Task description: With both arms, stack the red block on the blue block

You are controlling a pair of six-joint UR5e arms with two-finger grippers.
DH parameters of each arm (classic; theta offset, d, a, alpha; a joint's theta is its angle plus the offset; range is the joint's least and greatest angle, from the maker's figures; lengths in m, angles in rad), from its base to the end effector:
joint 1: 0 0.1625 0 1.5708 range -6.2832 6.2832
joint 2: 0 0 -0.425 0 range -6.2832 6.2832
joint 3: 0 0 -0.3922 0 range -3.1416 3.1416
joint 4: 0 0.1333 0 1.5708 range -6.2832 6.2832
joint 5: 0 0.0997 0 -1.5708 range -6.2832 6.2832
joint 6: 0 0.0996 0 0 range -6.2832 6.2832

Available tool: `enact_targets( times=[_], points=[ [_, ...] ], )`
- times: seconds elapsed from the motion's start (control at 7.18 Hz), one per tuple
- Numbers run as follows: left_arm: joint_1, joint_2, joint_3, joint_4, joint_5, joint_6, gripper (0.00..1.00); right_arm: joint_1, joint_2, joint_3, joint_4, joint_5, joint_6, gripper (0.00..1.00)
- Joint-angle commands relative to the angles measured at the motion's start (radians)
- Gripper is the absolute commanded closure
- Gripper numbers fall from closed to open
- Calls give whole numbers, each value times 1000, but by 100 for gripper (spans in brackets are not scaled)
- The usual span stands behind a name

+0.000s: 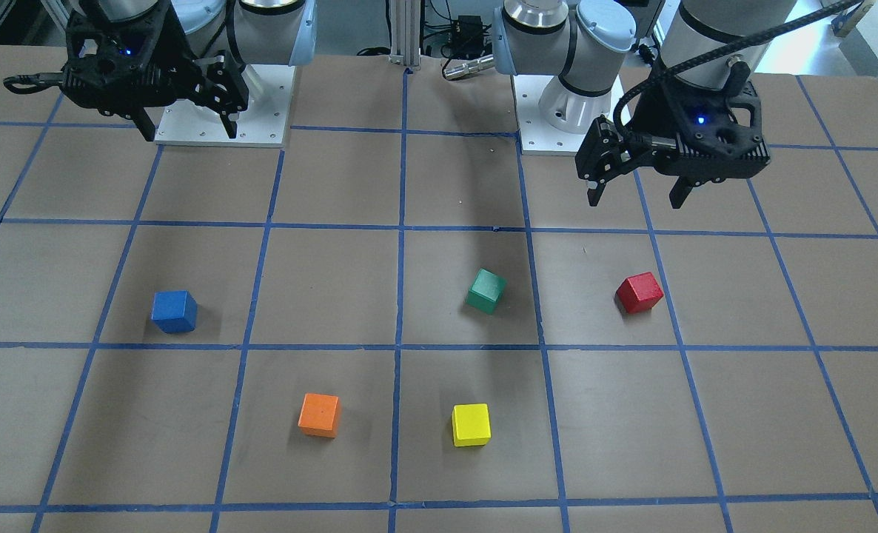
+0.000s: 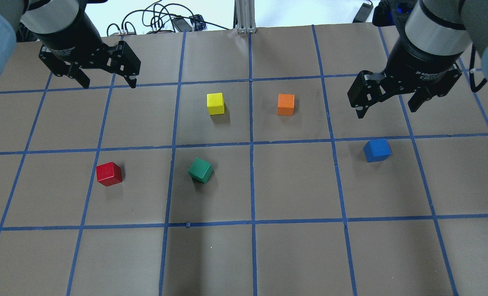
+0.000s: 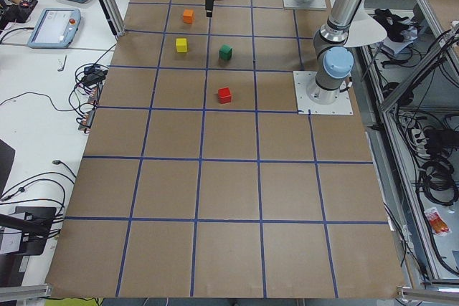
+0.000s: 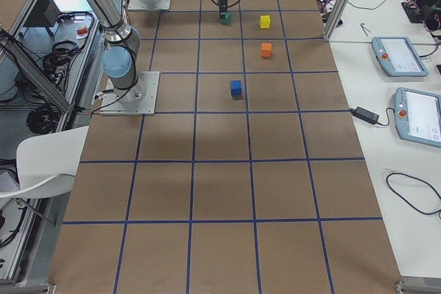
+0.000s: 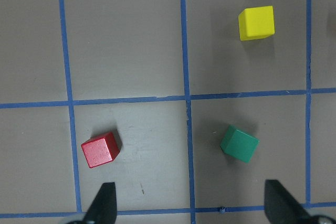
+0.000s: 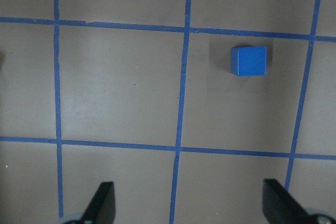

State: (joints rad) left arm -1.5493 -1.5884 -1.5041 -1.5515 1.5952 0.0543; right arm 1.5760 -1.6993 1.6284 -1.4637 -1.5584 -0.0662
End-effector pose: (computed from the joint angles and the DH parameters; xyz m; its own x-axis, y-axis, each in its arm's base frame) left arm -0.1200 -0.5082 0.5142 -0.9991 0.0310 -0.0280 0.0328 0.9972 -0.0669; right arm 0.1368 -0.4321 0.5086 -0.9974 -0.0708 -0.0148 -0.0713 0.9968 0.0353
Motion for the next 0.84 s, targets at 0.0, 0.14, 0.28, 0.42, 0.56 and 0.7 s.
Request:
enact_targets(
  times=[0.0, 0.14, 0.28, 0.42, 0.56, 0.7],
  points=[
    [0, -2, 4, -1, 0, -1, 0, -1, 1, 1, 11, 15, 8, 0],
    [-2, 1, 4, -1, 0, -1, 0, -1, 1, 2, 2, 20, 8, 0],
    [-2, 5, -1, -5, 0, -1, 0, -1, 1, -1, 0, 18, 8, 0],
    [-2, 4, -1, -9, 2, -1, 0, -1, 1, 1, 0, 17, 8, 0],
    [-2, 7, 4, -18, 2, -4, 0, -1, -2, -7, 2, 20, 8, 0],
    [0, -13, 10, -21, 5, -4, 0, -1, 1, 1, -6, 20, 6, 0]
  ],
)
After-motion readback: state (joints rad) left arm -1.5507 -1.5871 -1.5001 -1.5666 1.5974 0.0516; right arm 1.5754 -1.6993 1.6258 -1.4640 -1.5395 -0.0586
